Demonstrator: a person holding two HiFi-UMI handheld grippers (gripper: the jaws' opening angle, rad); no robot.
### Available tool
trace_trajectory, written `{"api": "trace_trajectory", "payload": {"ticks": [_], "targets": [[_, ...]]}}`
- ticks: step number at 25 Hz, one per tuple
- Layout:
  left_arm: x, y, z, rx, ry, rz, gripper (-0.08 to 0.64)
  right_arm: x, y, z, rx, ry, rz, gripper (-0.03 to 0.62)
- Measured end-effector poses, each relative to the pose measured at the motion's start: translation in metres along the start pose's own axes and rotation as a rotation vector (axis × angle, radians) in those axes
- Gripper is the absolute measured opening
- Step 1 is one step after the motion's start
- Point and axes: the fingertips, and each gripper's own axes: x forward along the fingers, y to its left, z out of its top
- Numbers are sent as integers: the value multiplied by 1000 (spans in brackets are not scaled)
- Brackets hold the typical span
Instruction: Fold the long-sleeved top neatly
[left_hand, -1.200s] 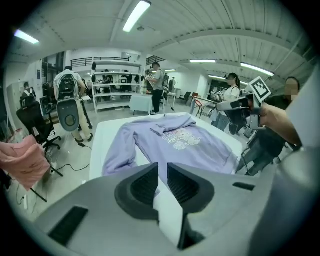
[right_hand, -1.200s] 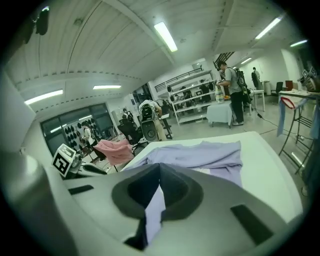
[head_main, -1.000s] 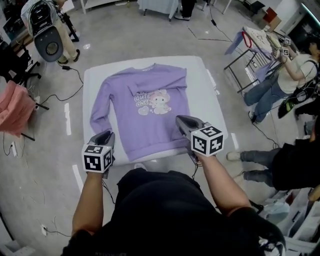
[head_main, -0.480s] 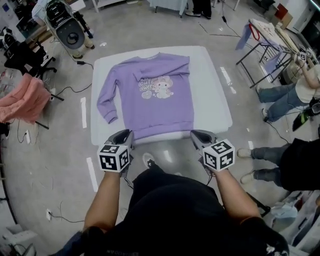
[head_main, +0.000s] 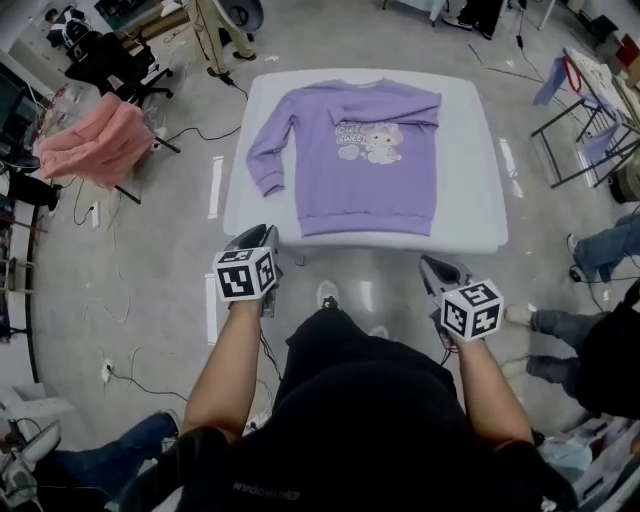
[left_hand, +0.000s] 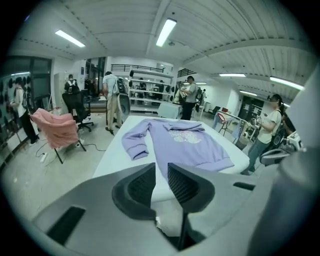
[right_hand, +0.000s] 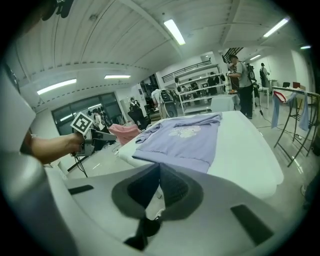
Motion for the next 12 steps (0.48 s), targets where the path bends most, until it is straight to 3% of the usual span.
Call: {"api": "trace_trajectory", "payload": {"ticks": [4,12], "targets": [[23,41,5,-113,7,43,69,5,-2,-1,-2,5,-10,5],[86,91,26,-210,56,68,106,34,-9,12,22,-7,-38,5]]}}
